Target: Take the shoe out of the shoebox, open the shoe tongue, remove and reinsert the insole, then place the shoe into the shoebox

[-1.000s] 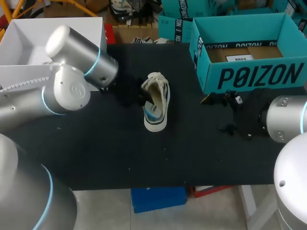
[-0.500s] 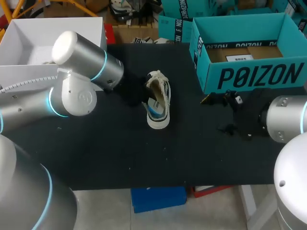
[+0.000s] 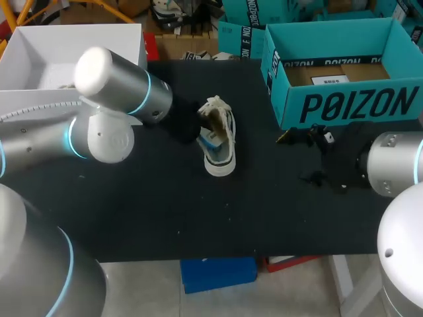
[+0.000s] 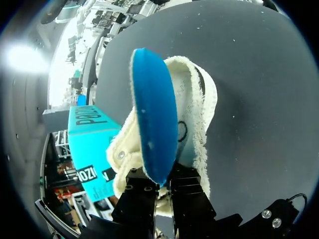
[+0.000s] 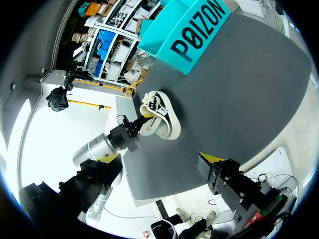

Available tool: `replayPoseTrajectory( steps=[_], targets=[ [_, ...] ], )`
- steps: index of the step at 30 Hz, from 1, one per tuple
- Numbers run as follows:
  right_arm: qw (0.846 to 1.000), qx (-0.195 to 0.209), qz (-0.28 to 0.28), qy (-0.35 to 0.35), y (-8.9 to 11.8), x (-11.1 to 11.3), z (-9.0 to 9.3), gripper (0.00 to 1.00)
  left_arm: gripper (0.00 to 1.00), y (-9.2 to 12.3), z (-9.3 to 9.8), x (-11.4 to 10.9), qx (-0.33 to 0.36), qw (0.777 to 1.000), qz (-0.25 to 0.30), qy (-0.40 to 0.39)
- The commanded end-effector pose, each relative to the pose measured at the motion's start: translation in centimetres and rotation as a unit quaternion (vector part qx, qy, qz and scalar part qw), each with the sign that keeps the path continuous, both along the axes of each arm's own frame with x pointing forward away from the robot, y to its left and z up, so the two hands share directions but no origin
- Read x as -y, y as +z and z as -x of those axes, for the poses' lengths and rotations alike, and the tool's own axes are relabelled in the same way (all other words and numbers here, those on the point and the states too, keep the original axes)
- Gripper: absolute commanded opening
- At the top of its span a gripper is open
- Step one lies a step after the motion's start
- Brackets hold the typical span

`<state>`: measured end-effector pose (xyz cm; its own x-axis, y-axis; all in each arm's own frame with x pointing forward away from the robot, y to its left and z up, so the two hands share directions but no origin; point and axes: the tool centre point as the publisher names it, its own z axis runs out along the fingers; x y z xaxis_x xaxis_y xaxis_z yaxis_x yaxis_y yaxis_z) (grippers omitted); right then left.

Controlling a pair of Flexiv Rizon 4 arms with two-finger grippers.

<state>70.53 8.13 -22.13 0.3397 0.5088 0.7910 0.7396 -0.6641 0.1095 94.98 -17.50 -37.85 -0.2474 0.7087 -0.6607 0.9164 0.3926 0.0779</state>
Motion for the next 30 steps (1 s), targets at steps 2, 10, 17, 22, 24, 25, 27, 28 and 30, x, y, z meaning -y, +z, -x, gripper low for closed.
replayPoseTrajectory(
  steps=[2, 10, 17, 22, 24, 25, 27, 28, 30],
  targets=[
    [0.997, 0.040, 0.018, -0.065, -0.6, -0.3, 0.6, 1.00, 0.00, -0.7, -0.3, 1.6, 0.001, 1.000, 0.006, -0.004],
    [0.997, 0.040, 0.018, -0.065, -0.6, -0.3, 0.6, 1.00, 0.00, -1.4, 0.0, 2.6, -0.009, 1.000, 0.003, -0.013],
    [0.997, 0.040, 0.018, -0.065, -0.6, -0.3, 0.6, 1.00, 0.00, -1.5, 0.3, 2.7, -0.009, 1.000, -0.001, -0.021],
    [0.997, 0.040, 0.018, -0.065, -0.6, -0.3, 0.6, 1.00, 0.00, -1.2, 0.2, 2.4, 0.001, 1.000, -0.006, -0.015],
    [0.997, 0.040, 0.018, -0.065, -0.6, -0.3, 0.6, 1.00, 0.00, -1.1, 0.2, 2.3, 0.007, 1.000, -0.006, -0.010],
    [0.997, 0.040, 0.018, -0.065, -0.6, -0.3, 0.6, 1.00, 0.00, -1.1, 0.2, 2.3, 0.007, 1.000, -0.004, -0.006],
    [0.997, 0.040, 0.018, -0.065, -0.6, -0.3, 0.6, 1.00, 0.00, -1.0, 0.2, 2.3, 0.009, 1.000, 0.000, -0.004],
    [0.997, 0.040, 0.018, -0.065, -0.6, -0.3, 0.6, 1.00, 0.00, -1.0, 0.3, 2.4, 0.008, 1.000, 0.002, -0.006],
    [0.997, 0.040, 0.018, -0.065, -0.6, -0.3, 0.6, 1.00, 0.00, -1.0, 0.7, 2.7, 0.000, 1.000, 0.007, -0.013]
  ],
)
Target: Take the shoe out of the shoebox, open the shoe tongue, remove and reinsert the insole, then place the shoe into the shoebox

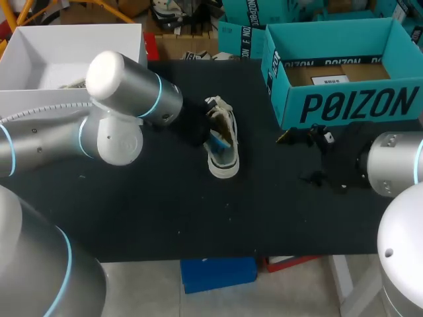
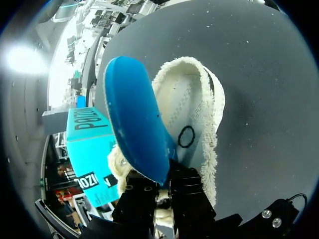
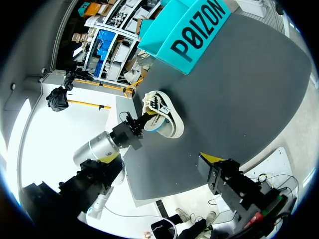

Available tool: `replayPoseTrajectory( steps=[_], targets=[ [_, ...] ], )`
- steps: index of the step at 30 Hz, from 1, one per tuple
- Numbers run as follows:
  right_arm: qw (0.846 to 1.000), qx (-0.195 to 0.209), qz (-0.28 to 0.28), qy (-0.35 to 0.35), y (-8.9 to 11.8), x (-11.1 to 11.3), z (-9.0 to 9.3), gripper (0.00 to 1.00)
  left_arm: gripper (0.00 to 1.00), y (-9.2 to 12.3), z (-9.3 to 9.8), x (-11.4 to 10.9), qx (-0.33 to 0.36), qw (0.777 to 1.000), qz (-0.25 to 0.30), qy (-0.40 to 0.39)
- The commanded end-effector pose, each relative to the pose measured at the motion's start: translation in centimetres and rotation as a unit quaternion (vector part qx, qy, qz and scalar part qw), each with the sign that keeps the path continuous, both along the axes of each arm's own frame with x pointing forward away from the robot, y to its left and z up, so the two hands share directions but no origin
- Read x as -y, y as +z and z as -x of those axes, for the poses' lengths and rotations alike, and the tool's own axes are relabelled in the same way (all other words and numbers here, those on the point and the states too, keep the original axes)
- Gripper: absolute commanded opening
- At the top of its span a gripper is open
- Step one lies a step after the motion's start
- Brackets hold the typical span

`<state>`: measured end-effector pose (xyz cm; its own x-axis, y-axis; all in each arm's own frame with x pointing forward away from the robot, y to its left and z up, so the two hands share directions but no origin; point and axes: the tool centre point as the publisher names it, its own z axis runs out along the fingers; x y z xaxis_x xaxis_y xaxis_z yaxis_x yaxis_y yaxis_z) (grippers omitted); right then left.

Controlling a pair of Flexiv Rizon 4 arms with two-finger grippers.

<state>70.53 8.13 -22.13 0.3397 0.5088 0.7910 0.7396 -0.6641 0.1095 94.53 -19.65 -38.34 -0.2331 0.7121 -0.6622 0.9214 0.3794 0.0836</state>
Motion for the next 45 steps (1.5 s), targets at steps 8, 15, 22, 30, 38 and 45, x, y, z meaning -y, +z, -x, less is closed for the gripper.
replayPoseTrajectory(
  steps=[8, 15, 22, 30, 38, 45],
  targets=[
    [0.997, 0.040, 0.018, -0.065, -0.6, -0.3, 0.6, 1.00, 0.04, 1.1, 1.9, 1.3, -0.068, 0.994, 0.083, -0.026],
    [0.997, 0.040, 0.018, -0.065, -0.6, -0.3, 0.6, 1.00, 0.32, 3.0, 3.3, 0.7, -0.088, 0.987, 0.126, -0.036],
    [0.997, 0.040, 0.018, -0.065, -0.6, -0.3, 0.6, 1.00, 0.44, 3.2, 4.3, 0.4, -0.100, 0.984, 0.142, -0.038],
    [0.997, 0.040, 0.018, -0.065, -0.6, -0.3, 0.6, 1.00, 0.22, 3.0, 5.1, 0.9, -0.108, 0.983, 0.142, -0.044],
    [0.997, 0.040, 0.018, -0.065, -0.6, -0.3, 0.6, 1.00, 0.00, 2.7, 5.7, 1.7, -0.113, 0.983, 0.132, -0.060],
    [0.997, 0.040, 0.018, -0.065, -0.6, -0.3, 0.6, 1.00, 0.00, 2.4, 5.4, 1.8, -0.086, 0.989, 0.101, -0.059]
  ],
)
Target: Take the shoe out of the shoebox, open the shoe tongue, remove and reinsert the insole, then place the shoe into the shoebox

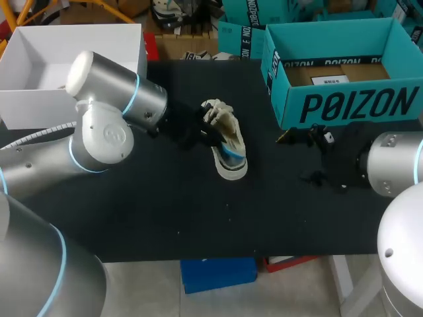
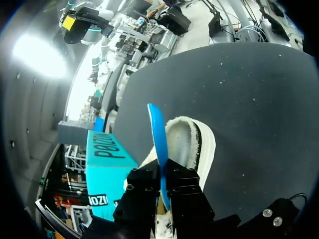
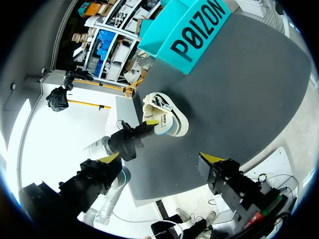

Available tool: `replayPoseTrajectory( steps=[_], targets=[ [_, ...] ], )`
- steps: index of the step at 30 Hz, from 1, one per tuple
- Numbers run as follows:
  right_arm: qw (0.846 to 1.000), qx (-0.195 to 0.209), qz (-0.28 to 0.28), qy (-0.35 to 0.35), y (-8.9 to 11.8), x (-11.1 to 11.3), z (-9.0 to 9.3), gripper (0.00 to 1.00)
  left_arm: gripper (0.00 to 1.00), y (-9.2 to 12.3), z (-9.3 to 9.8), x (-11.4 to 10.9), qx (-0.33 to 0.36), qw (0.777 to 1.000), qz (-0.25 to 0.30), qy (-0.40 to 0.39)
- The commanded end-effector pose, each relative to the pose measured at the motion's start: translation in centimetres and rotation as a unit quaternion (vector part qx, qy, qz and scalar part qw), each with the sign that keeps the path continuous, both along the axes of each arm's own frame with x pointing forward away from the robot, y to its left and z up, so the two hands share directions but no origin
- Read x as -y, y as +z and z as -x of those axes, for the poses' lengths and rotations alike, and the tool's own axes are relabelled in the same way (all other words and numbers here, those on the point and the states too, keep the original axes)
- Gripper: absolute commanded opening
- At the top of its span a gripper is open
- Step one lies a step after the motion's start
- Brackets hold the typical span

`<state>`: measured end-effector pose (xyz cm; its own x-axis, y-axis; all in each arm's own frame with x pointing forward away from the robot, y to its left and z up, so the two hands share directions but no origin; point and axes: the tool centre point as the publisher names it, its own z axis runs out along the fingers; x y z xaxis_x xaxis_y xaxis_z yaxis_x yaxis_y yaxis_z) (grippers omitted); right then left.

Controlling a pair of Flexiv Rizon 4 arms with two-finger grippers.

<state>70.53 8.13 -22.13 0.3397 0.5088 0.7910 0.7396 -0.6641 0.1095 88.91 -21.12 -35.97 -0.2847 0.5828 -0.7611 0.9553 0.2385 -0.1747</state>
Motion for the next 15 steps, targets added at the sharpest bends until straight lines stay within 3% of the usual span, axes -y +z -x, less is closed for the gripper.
replayPoseTrajectory(
  steps=[1, 15],
  targets=[
    [0.997, 0.040, 0.018, -0.065, -0.6, -0.3, 0.6, 1.00, 0.00, -0.1, -0.4, 0.2, 0.025, 0.999, -0.023, 0.014],
    [0.997, 0.040, 0.018, -0.065, -0.6, -0.3, 0.6, 1.00, 0.00, -0.6, -2.1, -0.4, 0.079, 0.993, -0.079, 0.044]
  ],
)
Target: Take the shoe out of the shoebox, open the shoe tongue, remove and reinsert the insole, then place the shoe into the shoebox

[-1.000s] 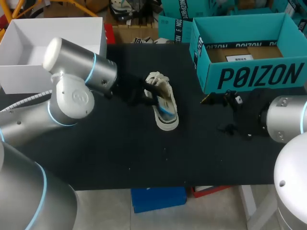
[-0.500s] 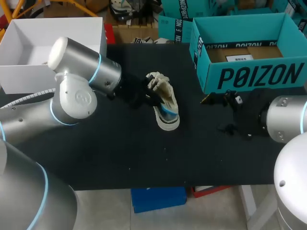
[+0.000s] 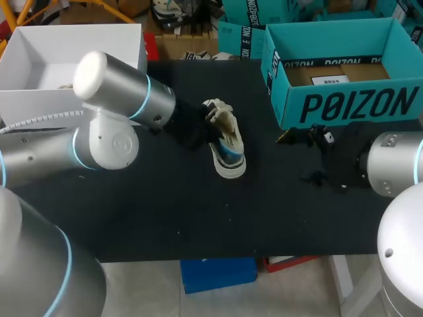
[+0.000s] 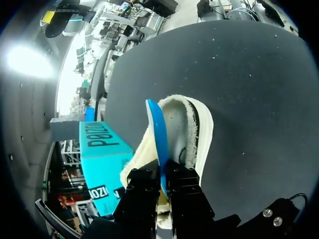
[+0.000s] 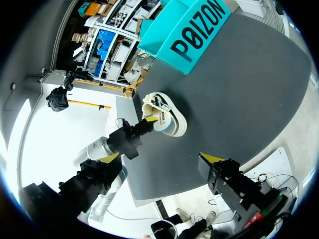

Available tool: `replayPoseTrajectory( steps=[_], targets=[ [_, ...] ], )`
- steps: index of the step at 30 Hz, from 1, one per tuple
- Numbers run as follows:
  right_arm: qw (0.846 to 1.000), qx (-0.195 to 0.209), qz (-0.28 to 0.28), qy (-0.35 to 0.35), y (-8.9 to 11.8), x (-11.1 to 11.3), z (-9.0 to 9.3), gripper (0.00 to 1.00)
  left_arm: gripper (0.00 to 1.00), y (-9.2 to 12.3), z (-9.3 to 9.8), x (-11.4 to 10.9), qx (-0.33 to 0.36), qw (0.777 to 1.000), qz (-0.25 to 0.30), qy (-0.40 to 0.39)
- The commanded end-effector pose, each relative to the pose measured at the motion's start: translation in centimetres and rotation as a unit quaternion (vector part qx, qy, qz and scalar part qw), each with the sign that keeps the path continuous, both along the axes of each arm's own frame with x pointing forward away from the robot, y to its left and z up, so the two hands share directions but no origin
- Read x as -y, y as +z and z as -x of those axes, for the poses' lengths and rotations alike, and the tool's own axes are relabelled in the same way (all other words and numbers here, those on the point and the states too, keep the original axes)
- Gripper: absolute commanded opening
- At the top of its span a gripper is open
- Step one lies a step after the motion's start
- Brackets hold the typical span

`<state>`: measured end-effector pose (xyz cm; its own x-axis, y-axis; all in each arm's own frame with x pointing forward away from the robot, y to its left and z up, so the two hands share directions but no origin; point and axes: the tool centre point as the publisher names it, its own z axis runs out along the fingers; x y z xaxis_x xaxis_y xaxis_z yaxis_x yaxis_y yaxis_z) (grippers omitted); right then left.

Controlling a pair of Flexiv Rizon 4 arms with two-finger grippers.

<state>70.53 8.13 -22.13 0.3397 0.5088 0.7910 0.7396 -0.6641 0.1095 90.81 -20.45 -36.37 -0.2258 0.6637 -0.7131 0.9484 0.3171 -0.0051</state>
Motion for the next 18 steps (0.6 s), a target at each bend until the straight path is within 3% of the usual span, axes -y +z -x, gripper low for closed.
replayPoseTrajectory(
  steps=[1, 12, 14, 15, 16, 18],
  targets=[
    [0.997, 0.040, 0.018, -0.065, -0.6, -0.3, 0.6, 1.00, 0.00, -0.3, -0.2, 0.3, 0.010, 1.000, -0.012, 0.009],
    [0.997, 0.040, 0.018, -0.065, -0.6, -0.3, 0.6, 1.00, 0.02, -0.7, 0.8, 0.7, -0.050, 0.997, -0.045, -0.039],
    [0.997, 0.040, 0.018, -0.065, -0.6, -0.3, 0.6, 1.00, 0.46, -0.6, 0.9, 0.5, -0.061, 0.996, -0.051, -0.042],
    [0.997, 0.040, 0.018, -0.065, -0.6, -0.3, 0.6, 1.00, 0.87, -0.5, 1.0, 0.4, -0.064, 0.996, -0.052, -0.045],
    [0.997, 0.040, 0.018, -0.065, -0.6, -0.3, 0.6, 1.00, 1.00, -0.3, 1.1, 0.3, -0.072, 0.995, -0.047, -0.046],
    [0.997, 0.040, 0.018, -0.065, -0.6, -0.3, 0.6, 1.00, 1.00, 0.2, 1.1, 0.2, -0.078, 0.995, -0.039, -0.046]
  ],
)
